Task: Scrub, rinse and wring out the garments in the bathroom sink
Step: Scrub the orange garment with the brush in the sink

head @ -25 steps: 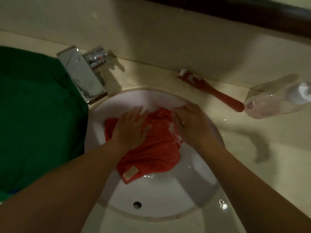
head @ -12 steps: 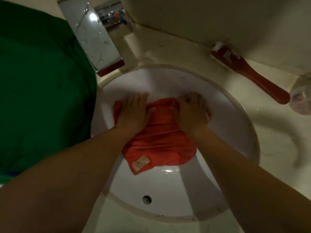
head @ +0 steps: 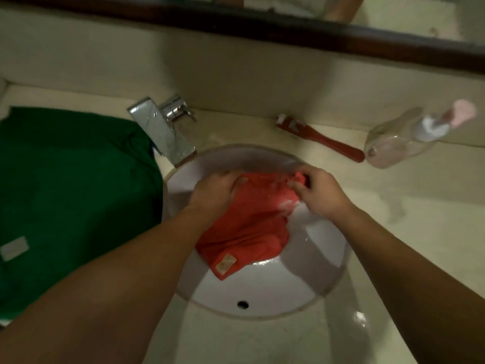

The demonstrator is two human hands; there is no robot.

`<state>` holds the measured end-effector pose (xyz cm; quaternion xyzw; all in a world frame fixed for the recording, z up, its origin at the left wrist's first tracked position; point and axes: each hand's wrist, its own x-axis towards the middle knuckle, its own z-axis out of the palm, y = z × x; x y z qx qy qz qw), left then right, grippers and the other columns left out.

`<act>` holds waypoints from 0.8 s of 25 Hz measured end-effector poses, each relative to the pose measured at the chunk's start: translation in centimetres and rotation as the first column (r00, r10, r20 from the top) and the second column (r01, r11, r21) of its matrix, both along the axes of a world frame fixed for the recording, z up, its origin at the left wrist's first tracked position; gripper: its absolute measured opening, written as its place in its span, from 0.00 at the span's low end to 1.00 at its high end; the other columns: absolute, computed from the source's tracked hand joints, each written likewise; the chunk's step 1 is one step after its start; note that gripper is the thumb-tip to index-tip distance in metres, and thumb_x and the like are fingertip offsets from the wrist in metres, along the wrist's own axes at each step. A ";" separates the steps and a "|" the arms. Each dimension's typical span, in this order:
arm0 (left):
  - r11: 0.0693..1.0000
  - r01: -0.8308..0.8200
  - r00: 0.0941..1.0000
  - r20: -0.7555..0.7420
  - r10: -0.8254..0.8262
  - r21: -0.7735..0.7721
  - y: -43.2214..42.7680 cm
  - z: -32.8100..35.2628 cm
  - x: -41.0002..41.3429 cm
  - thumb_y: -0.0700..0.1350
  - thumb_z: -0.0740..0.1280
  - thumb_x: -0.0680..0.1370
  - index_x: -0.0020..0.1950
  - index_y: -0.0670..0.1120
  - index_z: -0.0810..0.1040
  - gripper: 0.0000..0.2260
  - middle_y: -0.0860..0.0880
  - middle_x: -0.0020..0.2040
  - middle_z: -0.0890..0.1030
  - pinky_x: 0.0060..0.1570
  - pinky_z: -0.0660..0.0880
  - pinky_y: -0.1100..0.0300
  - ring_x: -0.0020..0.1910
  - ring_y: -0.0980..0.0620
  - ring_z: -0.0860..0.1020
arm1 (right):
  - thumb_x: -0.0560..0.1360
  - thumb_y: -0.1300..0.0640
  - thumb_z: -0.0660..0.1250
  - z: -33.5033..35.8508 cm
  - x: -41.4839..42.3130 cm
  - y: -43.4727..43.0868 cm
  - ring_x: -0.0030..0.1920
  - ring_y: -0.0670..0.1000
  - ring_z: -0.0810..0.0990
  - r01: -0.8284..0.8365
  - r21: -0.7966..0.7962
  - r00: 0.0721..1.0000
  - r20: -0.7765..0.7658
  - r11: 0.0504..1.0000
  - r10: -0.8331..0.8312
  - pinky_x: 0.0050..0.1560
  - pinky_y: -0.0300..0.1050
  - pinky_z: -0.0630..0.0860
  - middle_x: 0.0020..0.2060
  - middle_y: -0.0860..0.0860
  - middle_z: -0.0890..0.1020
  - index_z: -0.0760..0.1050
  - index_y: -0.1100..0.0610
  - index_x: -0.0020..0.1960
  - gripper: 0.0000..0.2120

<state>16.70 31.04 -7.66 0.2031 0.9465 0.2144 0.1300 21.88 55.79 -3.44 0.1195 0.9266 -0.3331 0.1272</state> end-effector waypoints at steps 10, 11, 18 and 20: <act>0.965 0.212 0.898 -0.420 -0.130 0.156 1.6 15.5 -3.5 0.63 0.53 0.80 0.62 0.44 0.80 0.27 0.41 0.52 0.81 0.43 0.80 0.42 0.48 0.36 0.82 | 0.80 0.56 0.69 14.5 0.7 1.4 0.47 0.57 0.81 0.270 -0.008 0.886 -0.389 0.963 -0.252 0.50 0.51 0.77 0.44 0.56 0.83 0.79 0.58 0.51 0.06; 0.960 0.235 0.876 -0.462 -0.140 0.155 1.4 16.6 -3.8 0.62 0.54 0.81 0.63 0.44 0.80 0.27 0.41 0.54 0.82 0.44 0.81 0.42 0.50 0.36 0.82 | 0.80 0.56 0.69 15.5 1.0 1.2 0.46 0.56 0.81 0.283 -0.027 0.866 -0.423 0.959 -0.267 0.49 0.50 0.77 0.43 0.55 0.82 0.78 0.58 0.51 0.05; 0.920 0.391 0.893 -0.239 -0.381 -0.006 -2.0 12.8 1.3 0.63 0.55 0.81 0.70 0.46 0.76 0.27 0.41 0.63 0.81 0.56 0.77 0.45 0.59 0.38 0.80 | 0.76 0.58 0.70 10.3 7.3 -2.1 0.39 0.48 0.77 0.296 -0.099 0.920 -0.238 0.950 -0.312 0.46 0.44 0.74 0.37 0.46 0.80 0.79 0.54 0.44 0.03; 0.857 0.476 0.876 0.015 -0.483 -0.198 -3.8 9.7 4.4 0.64 0.57 0.81 0.73 0.50 0.71 0.26 0.41 0.63 0.80 0.57 0.76 0.45 0.60 0.38 0.79 | 0.75 0.56 0.69 7.0 10.5 -3.4 0.40 0.51 0.81 0.277 -0.089 0.957 -0.058 0.957 -0.283 0.45 0.43 0.76 0.36 0.49 0.83 0.80 0.56 0.41 0.06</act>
